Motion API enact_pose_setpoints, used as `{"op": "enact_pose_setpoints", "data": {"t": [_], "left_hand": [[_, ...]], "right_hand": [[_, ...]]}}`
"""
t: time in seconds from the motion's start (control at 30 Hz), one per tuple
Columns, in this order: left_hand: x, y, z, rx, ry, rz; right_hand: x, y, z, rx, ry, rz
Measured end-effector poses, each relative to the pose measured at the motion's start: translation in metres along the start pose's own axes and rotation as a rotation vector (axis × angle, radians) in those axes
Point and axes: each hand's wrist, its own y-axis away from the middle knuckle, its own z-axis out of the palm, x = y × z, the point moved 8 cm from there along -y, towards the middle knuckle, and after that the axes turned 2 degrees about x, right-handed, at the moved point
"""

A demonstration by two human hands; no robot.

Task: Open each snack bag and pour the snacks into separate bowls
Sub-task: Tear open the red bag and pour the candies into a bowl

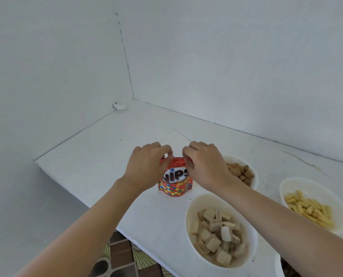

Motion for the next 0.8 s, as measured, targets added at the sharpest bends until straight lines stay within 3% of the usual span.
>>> {"op": "enact_pose_setpoints", "data": {"t": [0.27,0.6,0.8], "left_hand": [[0.010,-0.001,0.008,0.074,0.048,0.087],[0.006,-0.002,0.013,-0.024,0.166,0.083],[-0.004,-0.006,0.010,-0.102,0.245,0.004]], "right_hand": [[0.011,0.004,0.003,0.033,-0.123,0.006],[0.023,0.002,0.007,0.003,-0.348,0.041],[0.023,0.002,0.008,-0.019,-0.364,0.005]]}}
